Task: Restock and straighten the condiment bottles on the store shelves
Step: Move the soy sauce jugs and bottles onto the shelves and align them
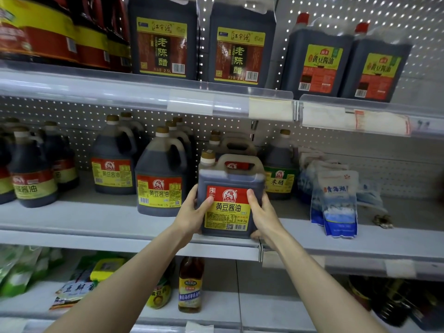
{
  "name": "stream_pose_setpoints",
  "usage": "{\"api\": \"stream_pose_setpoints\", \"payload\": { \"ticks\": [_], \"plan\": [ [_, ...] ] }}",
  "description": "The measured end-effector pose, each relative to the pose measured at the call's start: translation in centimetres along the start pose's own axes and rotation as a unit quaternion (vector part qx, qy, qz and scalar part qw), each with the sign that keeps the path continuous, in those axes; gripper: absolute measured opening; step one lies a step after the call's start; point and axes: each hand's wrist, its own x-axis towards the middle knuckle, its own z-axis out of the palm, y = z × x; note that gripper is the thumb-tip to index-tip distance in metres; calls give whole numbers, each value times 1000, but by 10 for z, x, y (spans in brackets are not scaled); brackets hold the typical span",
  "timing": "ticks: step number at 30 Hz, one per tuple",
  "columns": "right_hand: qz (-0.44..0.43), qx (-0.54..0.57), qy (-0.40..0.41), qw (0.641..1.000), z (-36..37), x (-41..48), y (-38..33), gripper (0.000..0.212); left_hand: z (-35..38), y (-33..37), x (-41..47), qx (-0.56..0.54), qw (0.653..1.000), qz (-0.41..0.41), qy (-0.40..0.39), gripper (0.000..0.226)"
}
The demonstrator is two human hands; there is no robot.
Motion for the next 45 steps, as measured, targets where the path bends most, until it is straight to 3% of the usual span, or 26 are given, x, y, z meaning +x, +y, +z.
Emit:
{"api": "stream_pose_setpoints", "payload": {
  "ticks": [7, 19, 45],
  "plan": [
    [-8, 3, 14, 1000, 0, 10, 5, 62, 1, 0, 4, -3, 1000, 6, 13, 27],
    [3, -2, 34, 999, 4, 42, 3, 64, 2, 0, 31, -5, 999, -29, 31, 55],
    [4, 28, 47, 999, 8, 87, 1, 58, 4, -7, 72, 7, 997, -48, 54, 56]
  ]
}}
